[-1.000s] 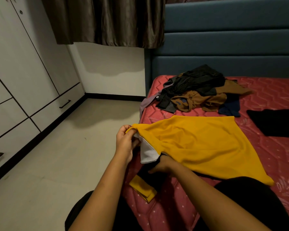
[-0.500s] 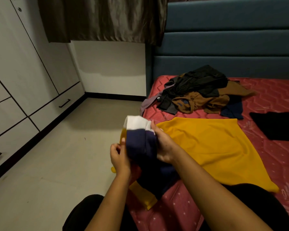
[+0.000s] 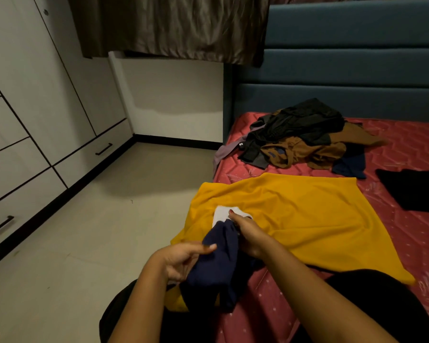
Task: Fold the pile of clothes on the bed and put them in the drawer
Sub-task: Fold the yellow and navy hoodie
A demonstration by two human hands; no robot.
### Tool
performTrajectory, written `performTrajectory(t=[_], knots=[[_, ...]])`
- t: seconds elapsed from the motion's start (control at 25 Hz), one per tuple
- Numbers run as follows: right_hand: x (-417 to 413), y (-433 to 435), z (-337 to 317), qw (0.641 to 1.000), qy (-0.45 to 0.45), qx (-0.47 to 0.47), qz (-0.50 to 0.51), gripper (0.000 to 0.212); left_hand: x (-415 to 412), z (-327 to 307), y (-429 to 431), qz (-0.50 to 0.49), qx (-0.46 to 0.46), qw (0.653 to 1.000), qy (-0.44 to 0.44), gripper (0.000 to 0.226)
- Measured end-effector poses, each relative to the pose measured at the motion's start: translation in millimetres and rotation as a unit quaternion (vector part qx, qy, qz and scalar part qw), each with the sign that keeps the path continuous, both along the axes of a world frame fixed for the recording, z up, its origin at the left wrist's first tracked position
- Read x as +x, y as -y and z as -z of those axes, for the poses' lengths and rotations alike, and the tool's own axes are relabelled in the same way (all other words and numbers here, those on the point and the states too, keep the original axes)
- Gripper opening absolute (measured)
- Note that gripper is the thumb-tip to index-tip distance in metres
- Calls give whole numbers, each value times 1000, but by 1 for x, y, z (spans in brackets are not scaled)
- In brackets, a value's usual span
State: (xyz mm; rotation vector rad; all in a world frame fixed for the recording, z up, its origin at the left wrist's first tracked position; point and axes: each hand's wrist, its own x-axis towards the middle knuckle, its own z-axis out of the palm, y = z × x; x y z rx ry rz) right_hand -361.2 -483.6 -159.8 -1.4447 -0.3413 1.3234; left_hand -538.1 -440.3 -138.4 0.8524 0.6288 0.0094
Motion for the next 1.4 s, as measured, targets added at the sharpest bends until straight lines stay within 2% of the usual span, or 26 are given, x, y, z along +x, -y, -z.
performTrajectory(t=[0.04,0.08,0.12,0.16,0.2,0.24,0.28,0.32,0.36,0.4,0.48,0.52,0.6,0.72,0.8,0.88,0.96,1.04,1.08,1.12,1.2,1.28,1.36,1.4], knots=[[0,8,2,996,32,-54,-61,38,-1,-4,0,-23,1,1000,18,76],[-1,17,4,976,99,-118,-152,38,-2,-11,0,-55,1,997,51,77],[-2,25,-1,935,180,-183,-243,36,-2,-16,-1,-83,-7,993,88,80],[-4,29,-3,878,295,-230,-299,31,-2,-25,1,-98,-7,988,117,83],[-5,32,-8,806,422,-260,-324,28,-2,-33,2,-96,6,987,132,81],[-7,34,-12,734,547,-257,-310,31,-3,-42,3,-84,27,986,144,72],[-8,36,-21,674,630,-234,-306,39,-3,-48,3,-48,46,983,171,59],[-9,38,-25,663,643,-207,-323,46,-3,-56,3,3,46,972,231,44],[-6,37,-27,697,594,-183,-358,48,-6,-65,4,45,37,955,290,33],[-6,36,-24,747,501,-180,-398,46,-6,-73,6,39,46,954,293,32],[-12,41,-10,810,328,-187,-450,40,-4,-72,3,-64,58,975,203,42],[-14,44,1,838,269,-169,-443,36,1,-70,1,-131,62,977,157,38],[-11,50,19,907,159,-131,-367,23,12,-61,-8,-172,80,979,81,29],[6,55,32,956,91,-114,-254,24,32,-44,-38,-218,94,971,-40,34],[21,52,42,966,95,-79,-228,26,43,-43,-68,-282,20,959,-8,35],[36,43,53,955,194,-55,-216,29,58,-48,-93,-361,-39,928,83,40],[46,36,54,932,300,-60,-196,31,77,-36,-112,-411,-36,904,113,52],[53,29,56,900,381,-58,-202,30,90,-5,-110,-348,51,936,0,55],[54,26,58,878,414,-60,-232,30,93,16,-106,-268,140,949,-91,45],[56,22,64,860,430,-55,-270,29,93,36,-99,-173,239,941,-164,36],[56,16,74,838,440,-39,-321,32,90,74,-86,26,416,882,-219,43],[59,10,76,843,434,-16,-319,40,86,96,-71,177,526,795,-244,57],[64,4,76,851,436,-2,-295,37,88,102,-65,231,602,717,-266,59],[65,2,74,843,451,5,-293,35,92,100,-66,236,625,694,-268,54]])
